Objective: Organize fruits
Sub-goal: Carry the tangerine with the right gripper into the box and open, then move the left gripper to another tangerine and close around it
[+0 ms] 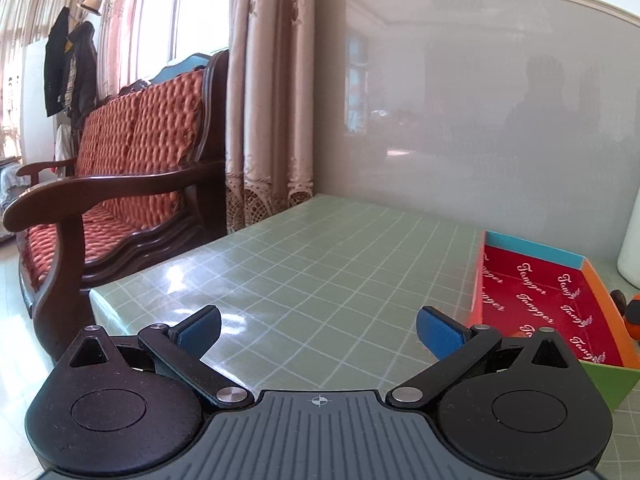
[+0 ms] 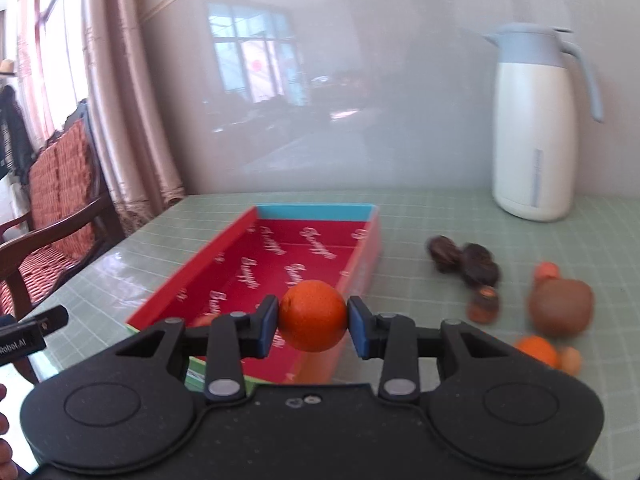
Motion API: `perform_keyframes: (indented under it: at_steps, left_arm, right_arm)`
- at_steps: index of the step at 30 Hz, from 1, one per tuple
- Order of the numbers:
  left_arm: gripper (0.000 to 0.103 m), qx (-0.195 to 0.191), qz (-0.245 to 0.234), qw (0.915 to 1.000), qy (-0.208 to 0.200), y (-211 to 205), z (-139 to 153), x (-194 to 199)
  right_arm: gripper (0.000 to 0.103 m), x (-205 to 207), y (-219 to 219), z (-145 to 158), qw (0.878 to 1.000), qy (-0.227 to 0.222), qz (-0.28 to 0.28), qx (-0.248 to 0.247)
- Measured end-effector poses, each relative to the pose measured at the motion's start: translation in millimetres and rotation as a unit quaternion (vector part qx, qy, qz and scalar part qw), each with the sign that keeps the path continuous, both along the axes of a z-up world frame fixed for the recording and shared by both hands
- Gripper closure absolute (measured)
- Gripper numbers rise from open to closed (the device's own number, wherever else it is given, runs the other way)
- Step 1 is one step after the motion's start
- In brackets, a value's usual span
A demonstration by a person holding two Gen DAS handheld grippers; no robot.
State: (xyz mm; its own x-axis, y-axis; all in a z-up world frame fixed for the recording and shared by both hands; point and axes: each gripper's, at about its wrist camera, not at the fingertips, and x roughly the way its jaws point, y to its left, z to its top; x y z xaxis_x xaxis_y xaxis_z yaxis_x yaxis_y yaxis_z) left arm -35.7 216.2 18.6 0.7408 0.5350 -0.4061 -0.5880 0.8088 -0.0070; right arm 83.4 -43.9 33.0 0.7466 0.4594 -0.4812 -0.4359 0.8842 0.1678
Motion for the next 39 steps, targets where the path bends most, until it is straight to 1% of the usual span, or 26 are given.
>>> perform_keyframes:
  at_steps: [4, 9, 17, 21, 23, 24, 25, 26, 27, 28, 30, 32, 36, 39]
  left_arm:
    - [0.000, -0.014, 0.015, 0.9998, 0.001, 12.3, -3.3, -3.6]
    - [0.000, -0.006, 0.015, 0.9999, 0.004, 13.5, -5.9, -3.9]
    - [0.000, -0.002, 0.010, 0.9999, 0.008, 9.9, -5.7, -2.2]
    - [0.000, 0.000, 0.004, 0.9999, 0.009, 6.5, -5.2, -0.1]
    - [0.000, 0.001, 0.001, 1.0000, 0.010, 3.5, -4.7, 0.4]
    - [0.000, 0.002, -0.001, 0.9999, 0.010, 1.9, -4.5, 1.0]
    - [0.000, 0.002, -0.004, 0.9999, 0.010, -0.3, -4.1, 1.5]
    - [0.000, 0.003, -0.006, 0.9999, 0.010, -2.7, -3.8, 2.4]
    - [0.000, 0.003, -0.009, 0.9999, 0.010, -4.8, -3.6, 3.2]
    - [0.000, 0.004, -0.013, 0.9999, 0.011, -7.7, -3.3, 4.4]
    - [0.000, 0.006, -0.020, 0.9997, 0.011, -13.3, -2.5, 7.0]
    - [0.000, 0.011, -0.028, 0.9995, 0.013, -20.7, -2.3, 10.0]
    - [0.000, 0.022, -0.051, 0.9984, 0.014, -40.6, -0.6, 16.8]
    - [0.000, 0.030, -0.075, 0.9967, 0.012, -58.5, 1.4, 22.7]
  right_arm:
    - [0.067, 8.8, 29.7, -4.3, 0.999, 0.005, 0.031, -0.012]
    - [0.066, 11.4, 46.5, -18.3, 0.998, 0.021, 0.047, -0.022]
    - [0.065, 13.8, 44.4, -25.3, 0.998, 0.042, 0.046, -0.010]
    - [0.063, 12.7, 38.8, -23.4, 0.998, 0.038, 0.040, -0.001]
    - [0.059, 10.9, 34.4, -20.8, 0.999, 0.032, 0.035, 0.006]
    - [0.049, 10.2, 31.3, -19.7, 0.999, 0.030, 0.032, 0.011]
    - [0.037, 9.8, 27.9, -18.6, 0.999, 0.029, 0.027, 0.017]
    - [0.036, 8.7, 23.5, -17.0, 0.999, 0.024, 0.023, 0.024]
    - [0.032, 7.0, 19.4, -14.8, 0.999, 0.019, 0.021, 0.031]
    - [0.025, 6.1, 16.5, -12.4, 0.999, 0.014, 0.017, 0.033]
    - [0.017, 2.6, 8.8, -8.0, 0.999, 0.000, 0.005, 0.036]
    - [0.015, 0.5, -0.5, -4.1, 0.999, -0.010, -0.004, 0.044]
    - [0.002, -1.3, -21.1, 0.4, 0.998, -0.019, -0.032, 0.050]
    - [0.000, -2.5, -40.9, 3.5, 0.997, -0.026, -0.062, 0.046]
